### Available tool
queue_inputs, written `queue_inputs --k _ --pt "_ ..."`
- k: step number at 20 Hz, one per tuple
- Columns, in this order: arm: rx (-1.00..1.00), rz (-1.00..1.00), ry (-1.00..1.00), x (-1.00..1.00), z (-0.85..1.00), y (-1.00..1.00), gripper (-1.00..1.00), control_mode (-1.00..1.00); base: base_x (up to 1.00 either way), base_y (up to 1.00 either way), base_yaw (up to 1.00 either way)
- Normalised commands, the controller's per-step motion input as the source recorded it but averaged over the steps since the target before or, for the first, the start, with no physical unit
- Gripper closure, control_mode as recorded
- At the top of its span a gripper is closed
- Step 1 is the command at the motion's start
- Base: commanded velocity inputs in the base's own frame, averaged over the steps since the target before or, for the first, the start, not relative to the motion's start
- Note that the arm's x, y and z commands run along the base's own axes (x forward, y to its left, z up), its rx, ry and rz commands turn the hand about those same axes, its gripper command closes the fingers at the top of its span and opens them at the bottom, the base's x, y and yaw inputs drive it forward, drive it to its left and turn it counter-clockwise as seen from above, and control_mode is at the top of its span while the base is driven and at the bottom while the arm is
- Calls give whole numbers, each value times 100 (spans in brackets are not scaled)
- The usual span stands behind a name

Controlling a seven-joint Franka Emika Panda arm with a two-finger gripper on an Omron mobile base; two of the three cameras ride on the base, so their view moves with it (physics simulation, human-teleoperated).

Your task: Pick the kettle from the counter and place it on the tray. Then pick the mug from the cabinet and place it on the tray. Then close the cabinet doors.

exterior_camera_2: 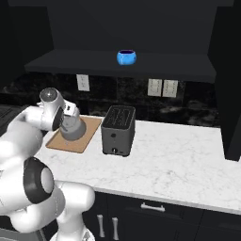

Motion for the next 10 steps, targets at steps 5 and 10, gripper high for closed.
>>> queue_inputs --k 5,10 --pt "0 1 -15 52 -18 21 100 -100 0 0 0" --pt "-2 1 -1 50 -4 0 100 -100 0 0 0"
